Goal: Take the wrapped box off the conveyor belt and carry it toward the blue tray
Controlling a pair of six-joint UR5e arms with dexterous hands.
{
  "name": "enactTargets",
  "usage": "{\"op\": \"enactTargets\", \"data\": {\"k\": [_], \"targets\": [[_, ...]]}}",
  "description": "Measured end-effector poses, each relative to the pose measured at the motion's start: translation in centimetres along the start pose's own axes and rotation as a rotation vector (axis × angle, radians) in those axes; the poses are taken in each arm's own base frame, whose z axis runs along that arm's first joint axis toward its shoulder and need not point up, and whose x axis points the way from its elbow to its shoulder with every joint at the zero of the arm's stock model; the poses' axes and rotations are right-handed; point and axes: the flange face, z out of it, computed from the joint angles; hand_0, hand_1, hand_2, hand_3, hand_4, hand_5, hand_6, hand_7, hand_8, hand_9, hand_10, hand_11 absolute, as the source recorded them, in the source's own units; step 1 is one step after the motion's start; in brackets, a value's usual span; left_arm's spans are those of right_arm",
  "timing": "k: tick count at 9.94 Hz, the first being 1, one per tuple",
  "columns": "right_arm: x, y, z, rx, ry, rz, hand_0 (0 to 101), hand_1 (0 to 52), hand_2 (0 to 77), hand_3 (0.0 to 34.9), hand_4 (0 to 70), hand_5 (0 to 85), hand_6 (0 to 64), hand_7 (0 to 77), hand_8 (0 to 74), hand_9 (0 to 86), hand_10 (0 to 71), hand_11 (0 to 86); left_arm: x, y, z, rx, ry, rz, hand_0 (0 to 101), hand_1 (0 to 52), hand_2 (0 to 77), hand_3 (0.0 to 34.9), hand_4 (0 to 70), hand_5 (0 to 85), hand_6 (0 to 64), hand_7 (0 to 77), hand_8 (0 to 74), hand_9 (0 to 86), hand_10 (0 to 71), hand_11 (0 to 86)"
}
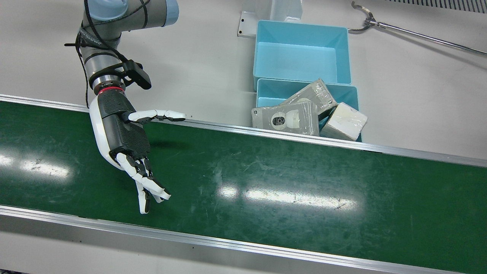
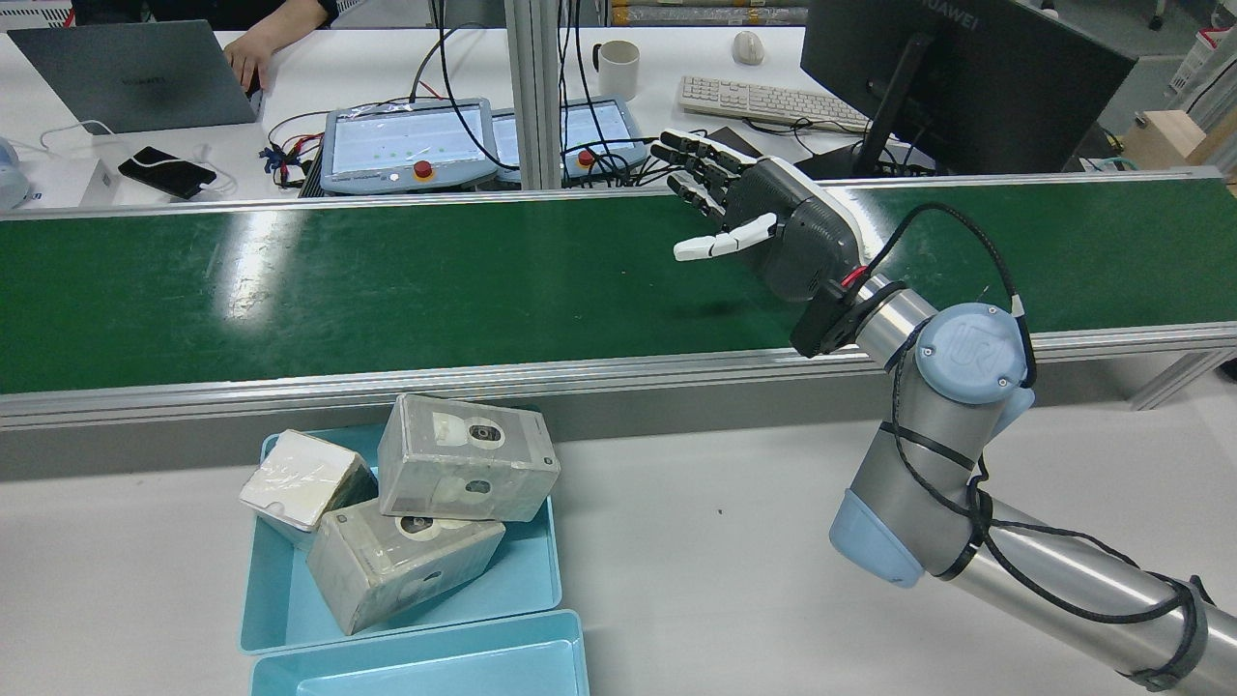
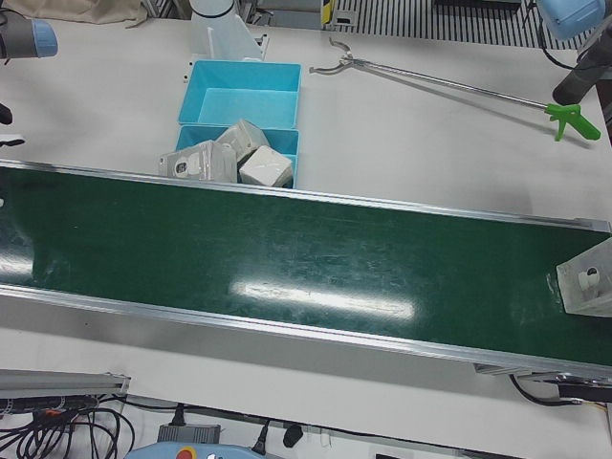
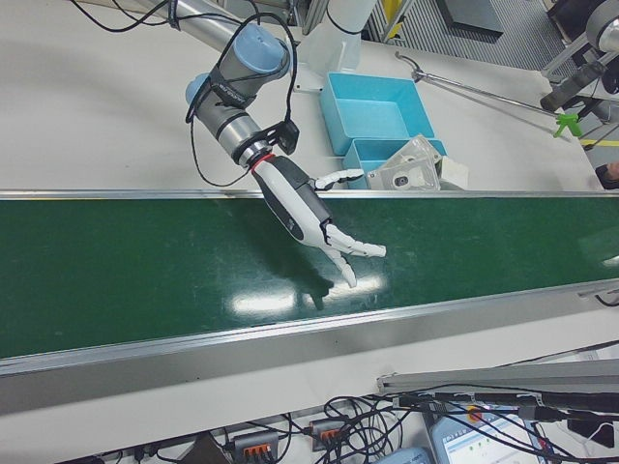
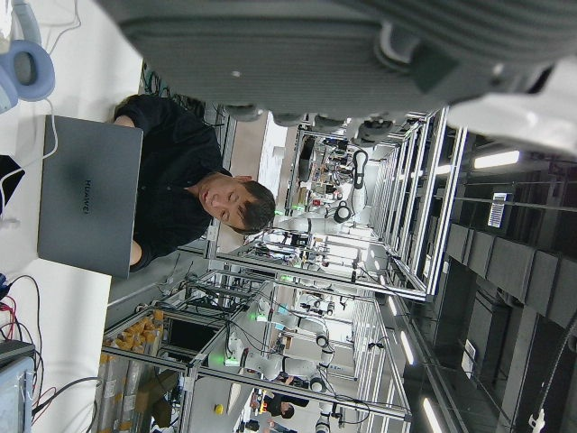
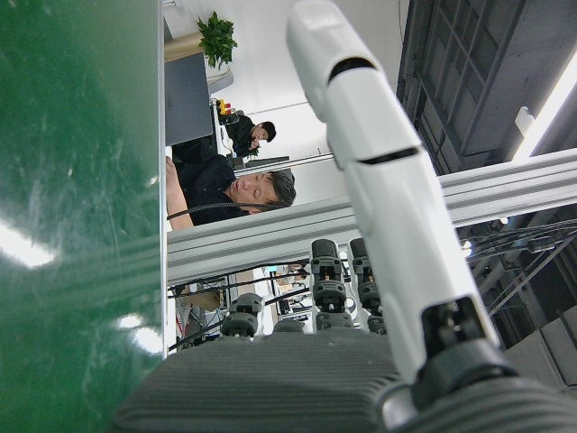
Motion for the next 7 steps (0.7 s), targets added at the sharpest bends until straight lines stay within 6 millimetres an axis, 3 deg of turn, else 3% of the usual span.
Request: {"op": "enactTargets", "data": {"k": [1, 2, 3, 4, 6, 7], "targets": [[-0.05, 0.36, 0.49, -0.006, -0.002, 0.001, 56, 24.5, 13.6, 1.9, 15.8, 13.1, 3.8, 13.6, 0.0, 1.6, 4.4, 10.4, 0.0, 0.0, 0.0, 0.0, 0.0, 0.0, 0, 0.0, 1.1, 0.0, 0.0, 1.1, 0.0, 0.5, 0.5, 0.5, 0.5, 0.0], [-0.14, 0.65, 0.68, -0.012, -0.003, 0.002, 54, 16.9, 16.9, 1.6, 14.7, 13.1, 5.5, 13.1, 0.0, 1.6, 4.9, 9.3, 0.0, 0.0, 0.0, 0.0, 0.0, 0.0, 0, 0.0, 0.5, 0.0, 0.0, 1.1, 0.0, 0.5, 0.5, 0.5, 0.5, 0.5], [-0.33, 0.72, 0.63, -0.014, -0.003, 0.001, 54, 16.9, 16.9, 1.6, 19.1, 15.3, 8.2, 18.5, 0.0, 1.6, 3.3, 6.5, 0.0, 0.0, 0.0, 0.0, 0.0, 0.0, 0, 0.0, 0.5, 0.0, 0.0, 1.1, 0.0, 0.5, 0.5, 0.5, 0.5, 0.0], [-0.49, 0.74, 0.56, -0.014, -0.002, 0.001, 53, 20.2, 15.3, 1.8, 26.7, 22.4, 9.8, 22.9, 0.0, 2.2, 3.3, 6.5, 0.0, 0.0, 0.0, 0.0, 0.0, 0.0, 0, 0.0, 0.5, 0.0, 0.0, 1.1, 0.0, 0.5, 0.5, 0.5, 0.5, 0.5], [-0.09, 0.61, 0.48, -0.012, 0.007, 0.009, 53, 20.2, 16.9, 1.6, 26.7, 20.7, 10.9, 24.0, 0.0, 5.4, 4.4, 8.2, 0.0, 0.0, 0.0, 0.0, 0.0, 0.0, 0, 0.0, 1.1, 0.0, 0.0, 1.1, 0.0, 0.5, 0.5, 0.5, 0.5, 0.0], [0.13, 0.57, 0.46, -0.012, 0.011, 0.014, 54, 23.5, 18.5, 1.8, 23.5, 18.0, 11.4, 24.0, 0.0, 5.4, 6.0, 10.4, 0.0, 0.0, 0.0, 0.0, 0.0, 0.0, 0, 0.0, 1.1, 0.0, 0.0, 1.1, 0.0, 0.5, 0.5, 0.5, 0.5, 0.0]]}}
